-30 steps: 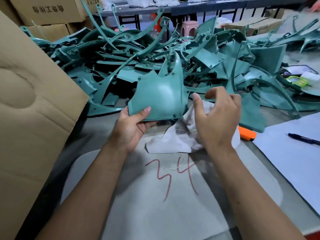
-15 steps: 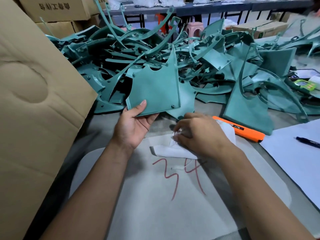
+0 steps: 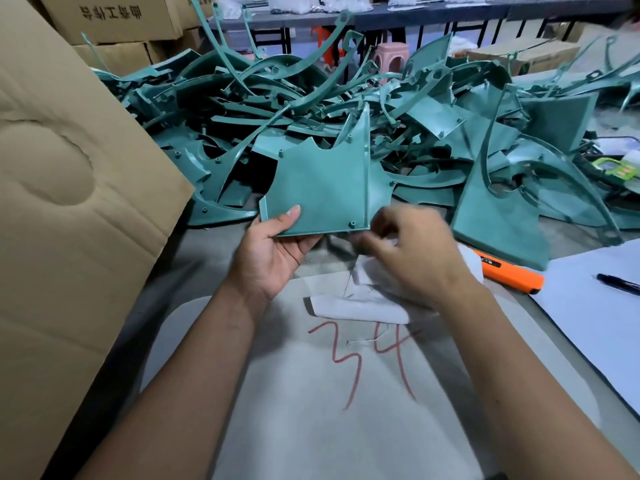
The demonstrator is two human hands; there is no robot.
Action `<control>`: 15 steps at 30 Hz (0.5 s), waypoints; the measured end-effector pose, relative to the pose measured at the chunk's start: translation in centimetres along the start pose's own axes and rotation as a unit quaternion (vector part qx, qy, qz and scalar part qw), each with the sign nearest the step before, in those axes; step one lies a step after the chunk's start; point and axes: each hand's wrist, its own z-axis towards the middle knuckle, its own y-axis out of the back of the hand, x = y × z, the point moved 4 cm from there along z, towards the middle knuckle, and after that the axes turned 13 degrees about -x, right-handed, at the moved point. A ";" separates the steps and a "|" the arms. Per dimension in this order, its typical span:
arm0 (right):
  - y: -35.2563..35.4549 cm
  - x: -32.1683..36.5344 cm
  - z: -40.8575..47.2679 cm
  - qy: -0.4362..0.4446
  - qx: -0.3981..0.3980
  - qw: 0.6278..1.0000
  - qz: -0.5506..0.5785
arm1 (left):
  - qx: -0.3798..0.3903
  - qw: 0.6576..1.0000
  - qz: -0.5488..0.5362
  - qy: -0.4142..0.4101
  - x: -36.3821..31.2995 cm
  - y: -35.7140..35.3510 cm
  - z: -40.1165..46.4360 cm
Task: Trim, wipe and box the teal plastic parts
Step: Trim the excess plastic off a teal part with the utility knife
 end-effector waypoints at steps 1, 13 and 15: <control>1.0 -0.7 0.3 -0.024 -0.088 0.996 0.018 | 0.001 1.000 0.001 -0.003 -0.1 0.1 0.1; 1.3 -6.3 0.4 -0.206 0.063 0.965 -0.152 | 0.005 0.992 0.084 -0.089 -1.0 0.8 0.2; 1.9 -6.0 0.5 -0.197 -0.015 0.972 -0.126 | -0.008 0.992 0.078 -0.096 -1.2 1.0 0.3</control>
